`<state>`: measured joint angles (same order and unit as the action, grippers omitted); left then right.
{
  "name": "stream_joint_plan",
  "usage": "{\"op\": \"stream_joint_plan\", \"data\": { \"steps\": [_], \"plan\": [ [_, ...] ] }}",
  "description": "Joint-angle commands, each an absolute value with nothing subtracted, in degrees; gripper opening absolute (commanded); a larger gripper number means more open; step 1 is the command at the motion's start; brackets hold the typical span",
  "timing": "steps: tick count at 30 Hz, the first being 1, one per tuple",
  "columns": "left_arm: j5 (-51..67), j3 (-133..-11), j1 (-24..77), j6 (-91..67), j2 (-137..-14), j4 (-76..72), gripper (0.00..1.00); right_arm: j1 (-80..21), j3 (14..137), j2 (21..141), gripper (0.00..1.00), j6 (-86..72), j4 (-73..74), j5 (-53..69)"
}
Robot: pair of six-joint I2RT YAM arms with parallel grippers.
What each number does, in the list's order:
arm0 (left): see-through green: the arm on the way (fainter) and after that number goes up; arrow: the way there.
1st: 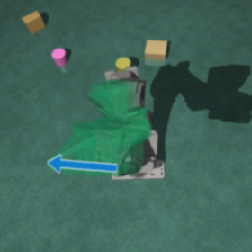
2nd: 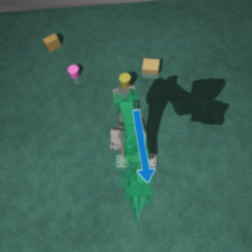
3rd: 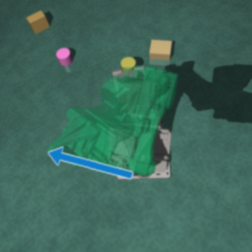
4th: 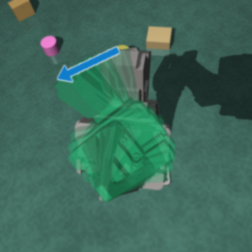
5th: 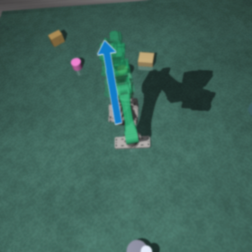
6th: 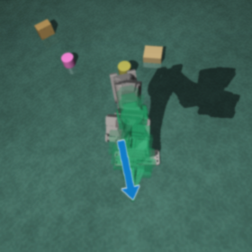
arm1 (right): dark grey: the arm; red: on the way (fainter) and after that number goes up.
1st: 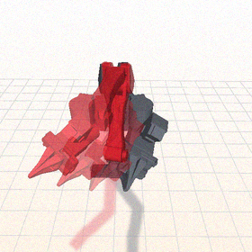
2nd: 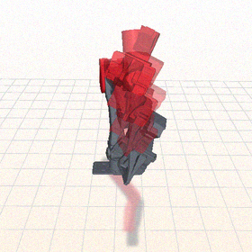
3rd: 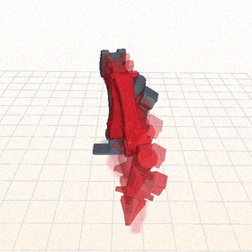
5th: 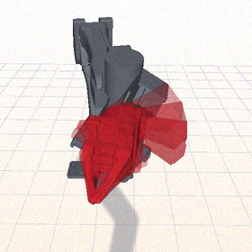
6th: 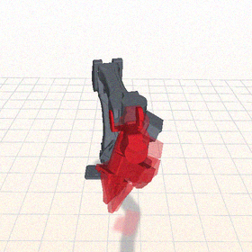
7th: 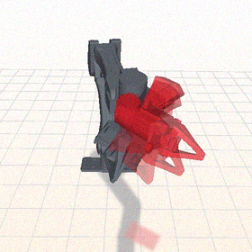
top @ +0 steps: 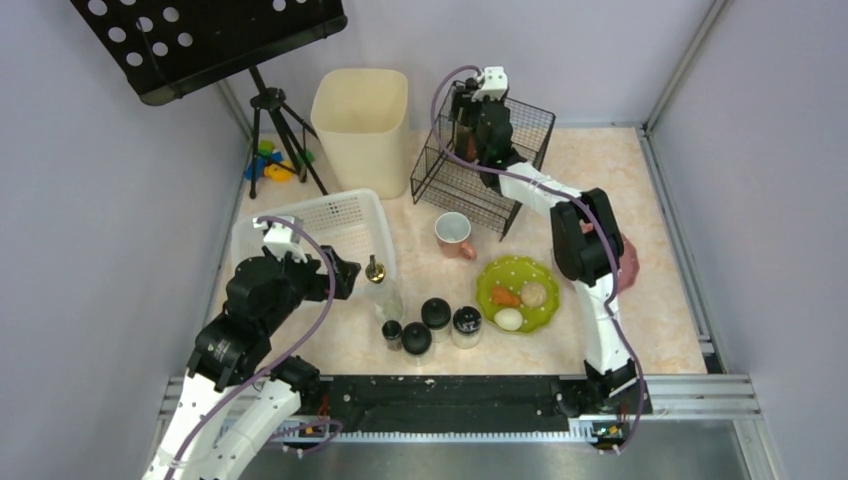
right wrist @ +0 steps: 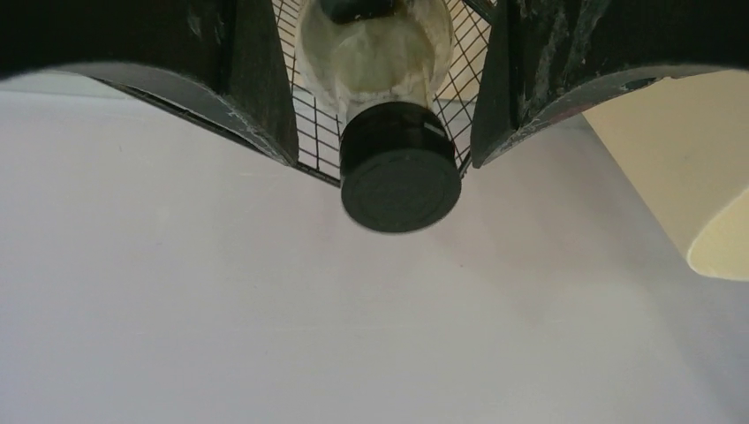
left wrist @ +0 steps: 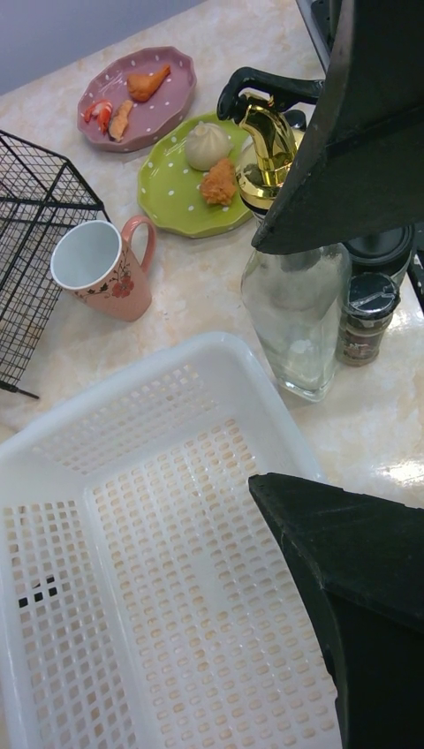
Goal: Clear the kitchen counter
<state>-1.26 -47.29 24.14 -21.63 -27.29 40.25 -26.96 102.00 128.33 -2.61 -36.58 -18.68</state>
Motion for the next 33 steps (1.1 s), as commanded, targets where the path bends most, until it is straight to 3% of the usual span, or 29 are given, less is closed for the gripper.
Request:
{"op": "stream_joint_plan", "data": {
  "steps": [1,12,22,26,33],
  "plan": [
    [-1.0,-47.5,24.2,-22.3,-27.5,37.5,0.98,-26.3,101.6,120.9,0.71,-1.6,-39.1,-19.5],
    [-3.9,-49.2,24.2,-21.5,-26.2,39.8,0.98,-29.0,95.3,107.6,0.76,5.1,-38.4,-21.5],
    [-7.3,-51.4,24.2,-21.6,-23.6,41.8,0.98,-36.7,81.5,87.4,0.76,8.2,-30.9,-22.1],
    [-8.3,-52.8,24.1,-21.8,-22.7,42.6,0.99,-38.3,75.3,77.8,0.76,4.2,-22.1,-16.9],
    [-11.6,-55.1,24.2,-19.9,-22.7,44.2,0.99,-39.3,63.5,59.9,0.75,0.4,-8.3,3.8]
  ]
}}
